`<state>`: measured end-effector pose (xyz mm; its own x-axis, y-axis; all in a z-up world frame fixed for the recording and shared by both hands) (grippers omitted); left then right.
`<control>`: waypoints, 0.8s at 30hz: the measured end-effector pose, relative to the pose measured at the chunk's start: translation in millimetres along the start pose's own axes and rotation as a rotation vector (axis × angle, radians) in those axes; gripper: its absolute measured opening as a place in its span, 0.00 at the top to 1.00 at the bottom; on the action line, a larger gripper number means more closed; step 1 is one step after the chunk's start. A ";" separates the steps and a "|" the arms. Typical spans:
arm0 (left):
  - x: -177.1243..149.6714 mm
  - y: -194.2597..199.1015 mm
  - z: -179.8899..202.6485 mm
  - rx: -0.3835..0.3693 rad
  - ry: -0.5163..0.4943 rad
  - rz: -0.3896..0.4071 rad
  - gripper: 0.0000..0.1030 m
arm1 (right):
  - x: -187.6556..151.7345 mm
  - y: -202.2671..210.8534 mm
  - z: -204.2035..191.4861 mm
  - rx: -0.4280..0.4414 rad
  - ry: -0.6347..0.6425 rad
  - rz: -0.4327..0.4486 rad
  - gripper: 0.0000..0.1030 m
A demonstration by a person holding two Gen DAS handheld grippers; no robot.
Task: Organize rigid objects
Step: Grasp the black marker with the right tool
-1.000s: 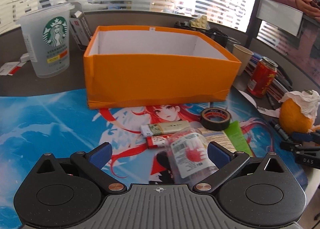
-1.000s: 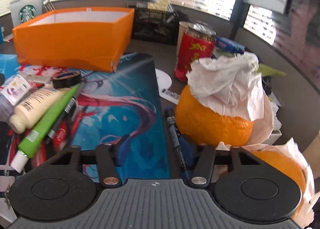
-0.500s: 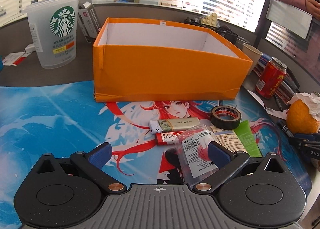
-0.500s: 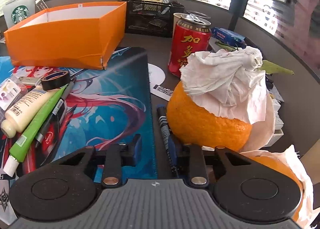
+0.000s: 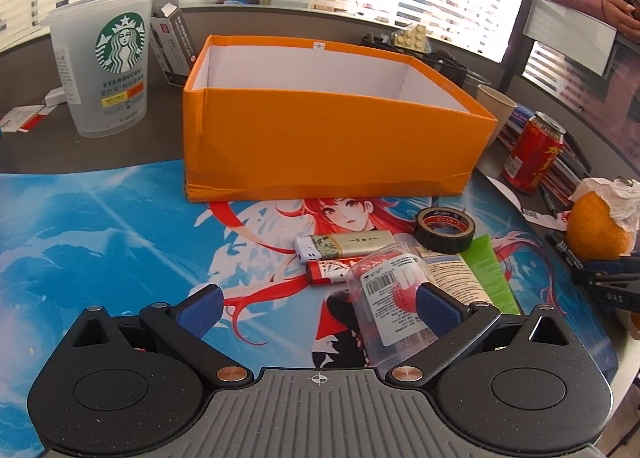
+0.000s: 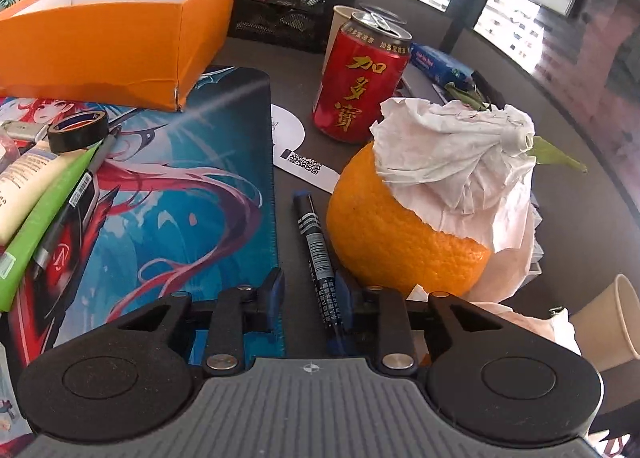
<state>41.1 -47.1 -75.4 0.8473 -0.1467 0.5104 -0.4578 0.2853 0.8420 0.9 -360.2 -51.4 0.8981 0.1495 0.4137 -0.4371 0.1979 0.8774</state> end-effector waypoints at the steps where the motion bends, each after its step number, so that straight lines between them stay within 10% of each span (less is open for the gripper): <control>1: 0.0 0.0 0.3 -0.003 -0.002 0.000 0.00 | 1.3 -2.2 2.1 0.014 -0.011 -0.011 0.75; 24: -4.6 -0.3 53.3 0.011 -0.110 0.021 0.00 | 8.5 26.7 -17.1 0.225 -0.045 0.154 0.86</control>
<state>23.0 -97.0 -68.7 0.8029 -0.2439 0.5440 -0.4790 0.2792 0.8322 -4.0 -337.0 -28.6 0.8251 0.1167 0.5528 -0.5517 -0.0446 0.8329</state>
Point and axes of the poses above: each gripper's, at about its wrist camera, not at the fingertips, and y roughly against the way its jaws point, z to its right, x to its top, the point moved 6 cm from there along -y, roughly the way its jaws point, and after that the axes turned 14 degrees about -z, right-handed, at the moved point
